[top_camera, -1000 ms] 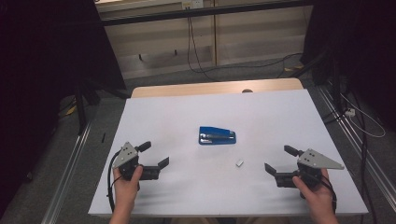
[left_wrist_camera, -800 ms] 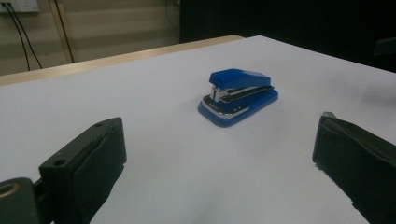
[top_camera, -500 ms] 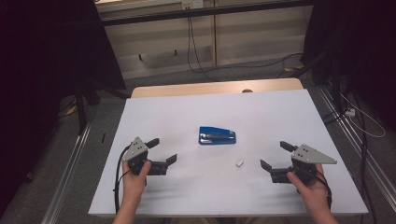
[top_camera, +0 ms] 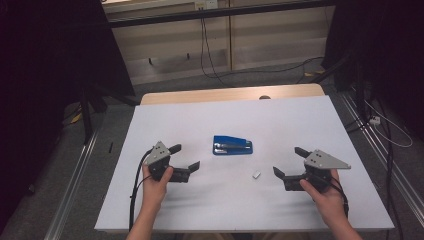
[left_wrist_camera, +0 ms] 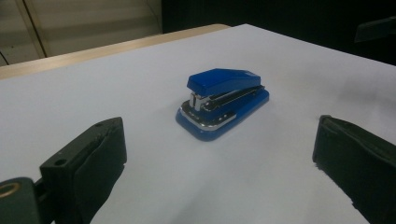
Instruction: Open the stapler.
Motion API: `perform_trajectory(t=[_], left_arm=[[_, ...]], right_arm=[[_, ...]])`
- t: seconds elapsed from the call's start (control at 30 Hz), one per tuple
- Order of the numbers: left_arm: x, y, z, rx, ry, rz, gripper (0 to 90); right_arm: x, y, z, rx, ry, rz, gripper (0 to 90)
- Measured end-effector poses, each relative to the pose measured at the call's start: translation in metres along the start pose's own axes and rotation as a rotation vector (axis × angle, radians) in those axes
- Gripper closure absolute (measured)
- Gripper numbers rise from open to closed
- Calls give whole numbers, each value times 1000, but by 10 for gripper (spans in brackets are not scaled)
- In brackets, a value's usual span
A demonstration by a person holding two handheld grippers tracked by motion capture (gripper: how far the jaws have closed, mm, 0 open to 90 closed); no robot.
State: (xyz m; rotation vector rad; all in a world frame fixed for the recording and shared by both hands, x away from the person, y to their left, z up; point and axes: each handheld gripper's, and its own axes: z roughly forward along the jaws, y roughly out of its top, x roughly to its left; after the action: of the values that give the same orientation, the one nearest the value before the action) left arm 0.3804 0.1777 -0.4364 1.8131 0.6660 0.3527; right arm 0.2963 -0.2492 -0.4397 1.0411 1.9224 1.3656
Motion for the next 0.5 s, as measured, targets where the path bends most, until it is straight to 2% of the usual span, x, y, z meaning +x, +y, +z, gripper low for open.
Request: perform_trajectory(t=[0.17, 0.2, 0.3, 0.5], left_arm=[[0, 1, 10, 4, -20, -14, 26], [0, 1, 13, -6, -37, -20, 25], [0, 4, 17, 8, -33, -6, 26], [1, 9, 27, -3, -37, -19, 26]], right_arm=[[1, 3, 8, 17, 21, 16, 32], [1, 5, 10, 17, 24, 18, 33], [2, 8, 17, 15, 37, 31, 46], [4, 18, 34, 16, 62, 53, 87]])
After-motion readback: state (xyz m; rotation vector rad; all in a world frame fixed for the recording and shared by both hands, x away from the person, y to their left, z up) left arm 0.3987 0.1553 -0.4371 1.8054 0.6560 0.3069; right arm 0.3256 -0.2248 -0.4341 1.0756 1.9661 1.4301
